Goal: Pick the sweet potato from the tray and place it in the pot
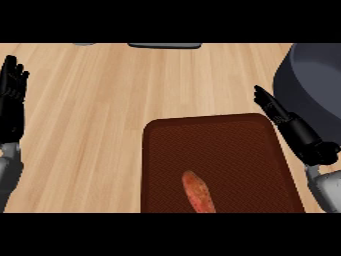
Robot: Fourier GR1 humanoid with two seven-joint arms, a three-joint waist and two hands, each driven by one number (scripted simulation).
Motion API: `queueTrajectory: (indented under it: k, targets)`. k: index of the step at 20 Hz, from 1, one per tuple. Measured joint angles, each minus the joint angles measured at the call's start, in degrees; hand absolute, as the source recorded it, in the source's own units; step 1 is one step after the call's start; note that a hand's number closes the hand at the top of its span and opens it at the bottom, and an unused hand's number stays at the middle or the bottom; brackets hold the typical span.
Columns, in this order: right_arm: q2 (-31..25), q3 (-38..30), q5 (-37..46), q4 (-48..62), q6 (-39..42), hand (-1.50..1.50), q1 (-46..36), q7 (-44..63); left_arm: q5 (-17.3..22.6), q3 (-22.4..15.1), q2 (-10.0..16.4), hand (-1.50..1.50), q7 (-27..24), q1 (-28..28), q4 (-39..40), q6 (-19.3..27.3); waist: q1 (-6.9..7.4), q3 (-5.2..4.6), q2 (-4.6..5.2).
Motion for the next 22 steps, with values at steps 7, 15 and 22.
queueTrajectory:
  k: [7, 15, 22]
  targets:
    - [4.66, 4.12, 0.72, 4.24, 9.28, 1.5, -12.72, -4.25, 1.85, -2.4, -2.47, 0.0, 4.92, -0.85, -2.35, -1.86, 2.04, 0.88, 0.59]
    - [8.71, 5.31, 8.02, 22.1, 13.72, -1.5, -17.31, -27.91, 4.09, -3.99, -3.83, 0.0, 12.74, -0.15, -7.37, -2.66, 1.57, 1.24, 1.12]
    - [7.12, 6.71, 11.97, 26.15, 19.43, -1.5, -23.95, -32.0, 3.59, -3.7, -4.18, 0.0, 15.8, 2.84, -11.88, -1.76, 0.08, 1.16, 0.72]
